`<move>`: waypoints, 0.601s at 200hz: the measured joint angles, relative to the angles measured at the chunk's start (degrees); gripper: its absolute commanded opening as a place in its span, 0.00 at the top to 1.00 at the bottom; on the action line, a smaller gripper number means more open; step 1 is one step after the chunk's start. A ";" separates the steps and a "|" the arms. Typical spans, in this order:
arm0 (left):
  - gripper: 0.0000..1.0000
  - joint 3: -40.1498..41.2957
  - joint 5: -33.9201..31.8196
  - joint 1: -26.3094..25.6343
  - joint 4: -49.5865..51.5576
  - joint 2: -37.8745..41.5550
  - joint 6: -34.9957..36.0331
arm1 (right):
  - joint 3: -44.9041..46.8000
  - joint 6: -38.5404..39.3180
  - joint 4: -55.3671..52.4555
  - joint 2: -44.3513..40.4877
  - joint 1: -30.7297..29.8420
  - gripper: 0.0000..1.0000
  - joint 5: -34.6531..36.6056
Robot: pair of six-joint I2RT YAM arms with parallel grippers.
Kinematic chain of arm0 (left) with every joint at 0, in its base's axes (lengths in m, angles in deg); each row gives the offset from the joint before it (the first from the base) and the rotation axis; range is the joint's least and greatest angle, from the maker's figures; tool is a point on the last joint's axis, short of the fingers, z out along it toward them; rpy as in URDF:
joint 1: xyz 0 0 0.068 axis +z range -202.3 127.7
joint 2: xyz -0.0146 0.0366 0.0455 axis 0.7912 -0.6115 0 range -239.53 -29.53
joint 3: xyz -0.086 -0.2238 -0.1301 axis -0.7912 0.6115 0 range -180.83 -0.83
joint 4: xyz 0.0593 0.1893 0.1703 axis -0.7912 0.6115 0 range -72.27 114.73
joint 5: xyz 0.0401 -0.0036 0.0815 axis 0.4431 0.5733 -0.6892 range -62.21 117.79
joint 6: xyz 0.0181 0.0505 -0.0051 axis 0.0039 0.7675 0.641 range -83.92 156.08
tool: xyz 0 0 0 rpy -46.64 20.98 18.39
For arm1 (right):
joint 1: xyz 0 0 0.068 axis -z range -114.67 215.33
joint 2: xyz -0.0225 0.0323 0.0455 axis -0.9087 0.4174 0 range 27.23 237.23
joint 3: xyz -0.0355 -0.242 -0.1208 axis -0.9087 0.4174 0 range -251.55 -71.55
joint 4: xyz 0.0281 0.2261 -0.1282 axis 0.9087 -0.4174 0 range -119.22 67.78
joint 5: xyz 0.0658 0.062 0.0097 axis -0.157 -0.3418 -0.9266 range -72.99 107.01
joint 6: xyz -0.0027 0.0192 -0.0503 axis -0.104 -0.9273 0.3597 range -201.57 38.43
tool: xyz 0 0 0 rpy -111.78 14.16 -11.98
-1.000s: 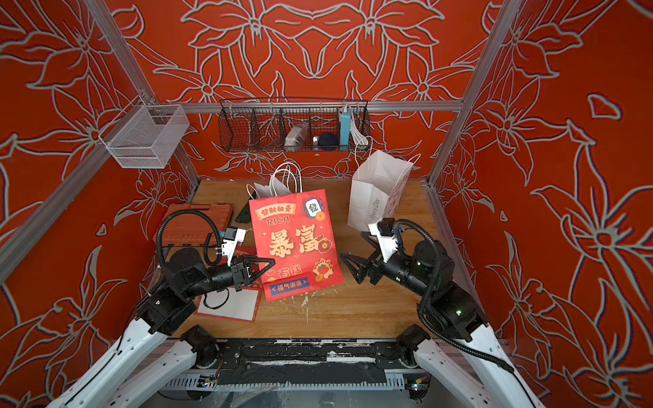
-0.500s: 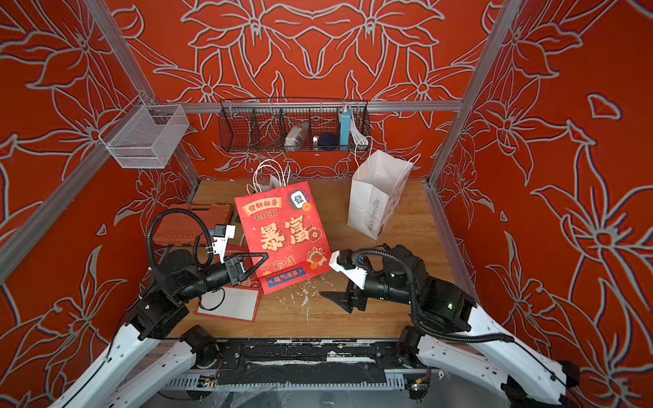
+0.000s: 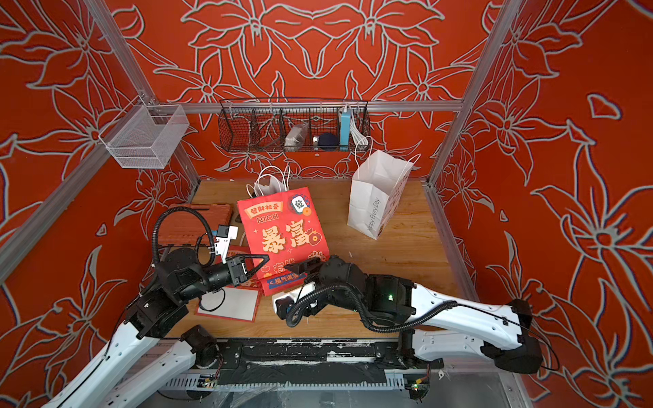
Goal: Put away the paper bag
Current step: Press the paper bag.
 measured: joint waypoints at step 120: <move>1.00 -0.22 -1.64 -0.63 0.00 0.02 -0.83 | -1.07 7.50 8.59 8.04 -3.17 0.71 -0.31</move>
